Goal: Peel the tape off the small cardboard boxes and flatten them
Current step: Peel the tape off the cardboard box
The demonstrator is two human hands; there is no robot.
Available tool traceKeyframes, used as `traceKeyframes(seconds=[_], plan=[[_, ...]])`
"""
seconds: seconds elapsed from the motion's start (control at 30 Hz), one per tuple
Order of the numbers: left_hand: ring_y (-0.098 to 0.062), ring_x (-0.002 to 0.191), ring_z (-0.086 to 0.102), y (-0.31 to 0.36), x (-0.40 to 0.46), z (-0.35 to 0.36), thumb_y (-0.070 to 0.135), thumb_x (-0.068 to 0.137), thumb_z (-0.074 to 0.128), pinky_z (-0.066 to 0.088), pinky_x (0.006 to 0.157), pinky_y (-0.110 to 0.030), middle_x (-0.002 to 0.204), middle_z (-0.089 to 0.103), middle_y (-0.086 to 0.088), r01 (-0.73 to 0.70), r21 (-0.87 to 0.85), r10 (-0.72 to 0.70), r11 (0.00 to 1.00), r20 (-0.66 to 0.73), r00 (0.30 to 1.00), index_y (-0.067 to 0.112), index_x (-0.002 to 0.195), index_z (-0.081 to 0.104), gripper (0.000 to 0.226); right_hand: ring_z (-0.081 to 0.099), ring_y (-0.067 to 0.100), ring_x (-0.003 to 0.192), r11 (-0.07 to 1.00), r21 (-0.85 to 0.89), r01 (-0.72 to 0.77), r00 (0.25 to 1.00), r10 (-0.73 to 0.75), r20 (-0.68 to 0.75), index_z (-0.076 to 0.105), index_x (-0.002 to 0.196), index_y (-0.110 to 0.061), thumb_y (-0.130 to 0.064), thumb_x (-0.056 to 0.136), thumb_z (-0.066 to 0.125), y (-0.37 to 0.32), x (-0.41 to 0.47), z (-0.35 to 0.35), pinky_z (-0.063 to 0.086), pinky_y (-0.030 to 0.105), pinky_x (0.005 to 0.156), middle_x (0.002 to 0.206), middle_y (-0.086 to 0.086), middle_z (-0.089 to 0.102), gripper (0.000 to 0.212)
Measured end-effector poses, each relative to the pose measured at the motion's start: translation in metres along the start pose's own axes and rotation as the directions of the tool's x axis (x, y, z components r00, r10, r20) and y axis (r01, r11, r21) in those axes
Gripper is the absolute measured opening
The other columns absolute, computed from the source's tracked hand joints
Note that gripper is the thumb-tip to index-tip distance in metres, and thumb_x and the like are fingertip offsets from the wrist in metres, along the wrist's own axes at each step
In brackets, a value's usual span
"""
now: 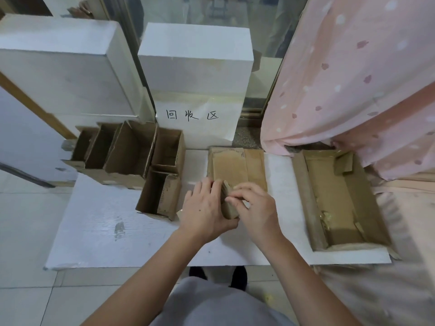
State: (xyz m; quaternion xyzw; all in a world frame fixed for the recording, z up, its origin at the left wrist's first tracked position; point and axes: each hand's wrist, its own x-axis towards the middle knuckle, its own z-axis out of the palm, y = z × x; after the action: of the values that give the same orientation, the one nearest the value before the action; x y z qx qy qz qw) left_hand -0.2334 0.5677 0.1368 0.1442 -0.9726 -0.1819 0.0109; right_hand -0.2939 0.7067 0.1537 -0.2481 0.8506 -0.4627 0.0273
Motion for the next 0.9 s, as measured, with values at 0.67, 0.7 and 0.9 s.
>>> traceKeyframes(seconds=[0.67,0.7,0.9], plan=[[-0.022,0.106,0.047,0.143,0.016,0.027,0.071,0.055,0.065,0.041,0.089,-0.037,0.119,0.046,0.005,0.113,0.008,-0.11,0.994,-0.163,0.981,0.026,0.133,0.043,0.092,0.053,0.005,0.08,0.998,-0.027,0.057,0.998,-0.058,-0.029,0.062,0.09,-0.012,-0.01,0.099,0.061,0.078,0.008,-0.125,0.041,0.013,0.071,0.088,-0.004,0.062,0.009],[-0.022,0.106,0.048,0.152,0.016,0.031,0.07,0.054,0.065,0.043,0.088,-0.038,0.119,0.047,0.004,0.11,-0.013,-0.111,0.994,-0.179,0.978,0.026,0.132,0.043,0.093,0.054,0.004,0.08,0.996,-0.026,0.083,0.996,-0.084,-0.021,0.062,0.09,-0.013,-0.009,0.098,0.062,0.083,0.008,-0.133,0.04,0.009,0.072,0.089,-0.005,0.062,0.009],[-0.023,0.106,0.048,0.186,0.011,0.055,0.067,0.053,0.07,0.043,0.088,-0.04,0.122,0.044,0.005,0.111,-0.096,-0.131,0.989,-0.23,0.964,0.024,0.136,0.042,0.097,0.069,0.003,0.084,0.87,0.419,-0.26,0.959,0.183,0.216,0.077,0.088,-0.013,-0.009,0.092,0.073,0.104,0.013,-0.179,0.049,0.013,0.076,0.088,-0.009,0.076,0.006]])
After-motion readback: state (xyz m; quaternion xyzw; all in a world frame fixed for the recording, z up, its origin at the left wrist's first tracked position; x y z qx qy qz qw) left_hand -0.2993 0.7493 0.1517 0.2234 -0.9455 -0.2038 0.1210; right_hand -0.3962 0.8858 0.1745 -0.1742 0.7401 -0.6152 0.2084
